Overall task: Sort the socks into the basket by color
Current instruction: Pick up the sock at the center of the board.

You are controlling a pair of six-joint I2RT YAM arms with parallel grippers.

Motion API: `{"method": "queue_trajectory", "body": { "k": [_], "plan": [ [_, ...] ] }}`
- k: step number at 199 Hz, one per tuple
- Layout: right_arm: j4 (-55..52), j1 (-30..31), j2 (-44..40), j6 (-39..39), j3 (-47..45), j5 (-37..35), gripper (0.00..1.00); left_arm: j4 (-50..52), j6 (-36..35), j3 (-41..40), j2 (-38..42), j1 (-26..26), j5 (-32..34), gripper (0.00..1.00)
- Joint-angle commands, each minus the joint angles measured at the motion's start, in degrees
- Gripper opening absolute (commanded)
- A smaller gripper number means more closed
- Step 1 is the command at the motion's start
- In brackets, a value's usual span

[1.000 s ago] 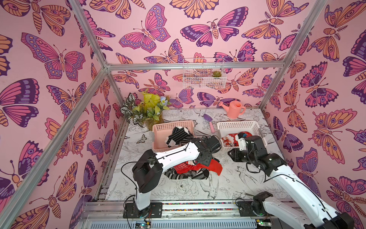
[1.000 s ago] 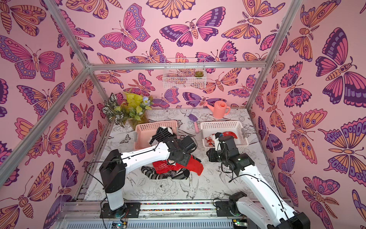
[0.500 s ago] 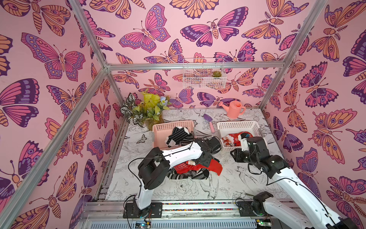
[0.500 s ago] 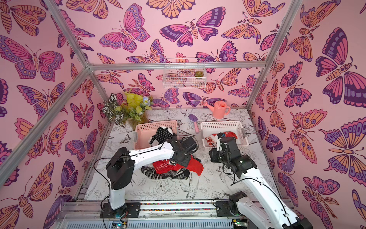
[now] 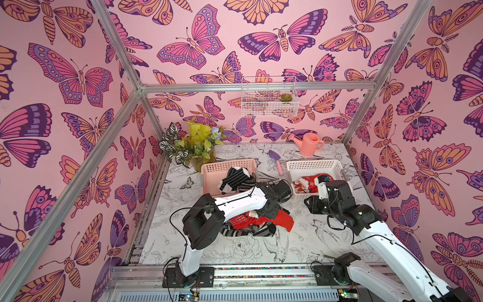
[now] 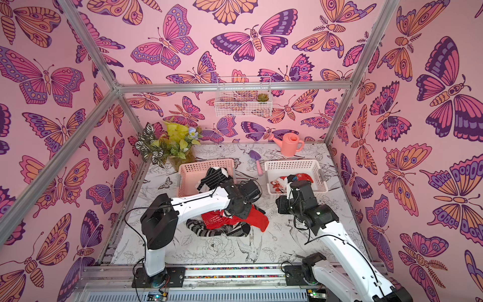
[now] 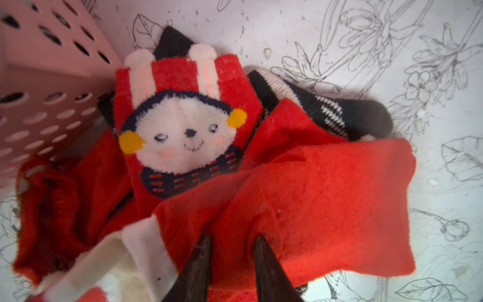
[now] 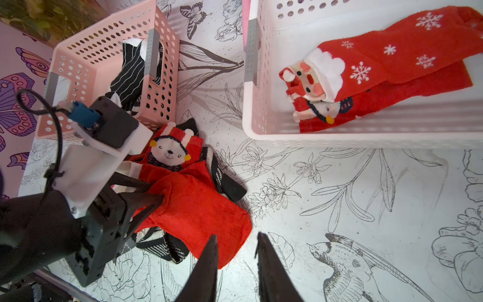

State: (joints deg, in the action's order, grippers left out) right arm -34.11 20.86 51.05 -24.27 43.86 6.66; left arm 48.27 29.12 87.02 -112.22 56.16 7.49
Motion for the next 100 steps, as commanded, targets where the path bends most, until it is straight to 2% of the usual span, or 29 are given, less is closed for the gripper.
{"method": "queue_trajectory", "body": {
  "k": [1,27,79,100],
  "plan": [
    [-0.41,-0.03,-0.07,-0.87,0.09,-0.77,0.29,0.36,-0.12,-1.07,-0.08,-0.36,-0.24,0.22],
    [-0.39,-0.09,-0.32,-0.87,0.25,-0.68,0.29,0.4,-0.19,-1.07,-0.09,-0.35,-0.34,0.17],
    [-0.49,-0.47,-0.51,-0.71,0.27,-0.72,0.29,0.41,-0.33,-0.93,1.56,-0.35,0.04,0.01],
    [-0.39,-0.56,-0.51,-0.76,0.42,-0.65,0.29,0.46,-0.39,-1.02,3.76,-0.35,-0.01,0.0]
  ]
}}
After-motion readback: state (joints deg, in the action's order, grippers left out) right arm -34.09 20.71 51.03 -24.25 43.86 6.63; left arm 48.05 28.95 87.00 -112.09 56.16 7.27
